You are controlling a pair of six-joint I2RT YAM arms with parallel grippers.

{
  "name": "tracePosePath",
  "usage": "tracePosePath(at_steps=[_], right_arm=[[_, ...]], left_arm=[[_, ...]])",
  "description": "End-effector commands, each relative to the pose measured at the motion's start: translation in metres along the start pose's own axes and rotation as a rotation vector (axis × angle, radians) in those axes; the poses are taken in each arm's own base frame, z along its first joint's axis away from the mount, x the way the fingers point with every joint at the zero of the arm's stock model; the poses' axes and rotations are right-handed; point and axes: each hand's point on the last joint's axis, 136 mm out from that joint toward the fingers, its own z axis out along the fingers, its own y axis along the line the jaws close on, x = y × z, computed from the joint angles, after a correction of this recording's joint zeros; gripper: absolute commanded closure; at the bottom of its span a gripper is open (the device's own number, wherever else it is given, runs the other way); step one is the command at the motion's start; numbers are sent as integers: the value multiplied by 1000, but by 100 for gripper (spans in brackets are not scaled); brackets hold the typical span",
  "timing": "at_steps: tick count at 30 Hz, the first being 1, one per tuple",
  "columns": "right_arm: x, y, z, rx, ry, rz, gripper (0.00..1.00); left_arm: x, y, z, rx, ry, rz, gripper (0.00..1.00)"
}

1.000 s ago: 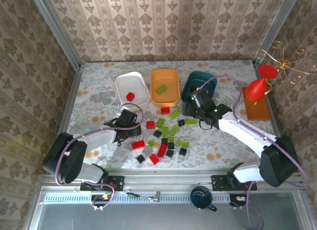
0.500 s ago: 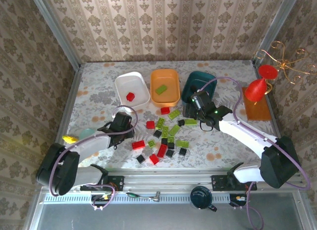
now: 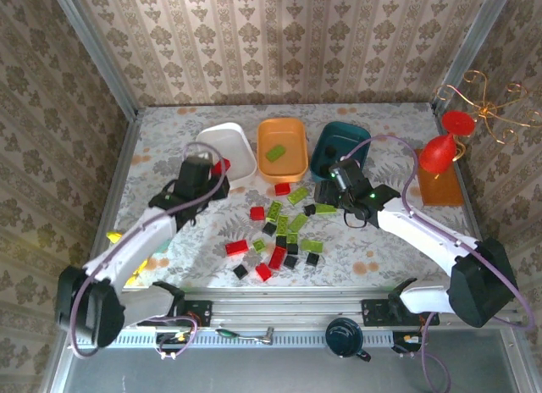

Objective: Sort the legos into containers by color
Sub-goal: Place the lego in the container.

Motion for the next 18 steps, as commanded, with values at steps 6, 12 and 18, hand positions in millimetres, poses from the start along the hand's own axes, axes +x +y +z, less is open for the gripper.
tracePosePath(at_steps=[6, 12, 18], right_arm=[[5, -6, -10, -4, -13, 14, 25], [12, -9, -16, -16, -2, 16, 24], [19, -11, -19, -31, 11, 24, 24]], left_arm=[[-59, -3, 87, -42, 63, 39, 71], [-73, -8, 142, -85, 135, 58, 71], [-74, -7, 164, -102, 175, 53, 50]])
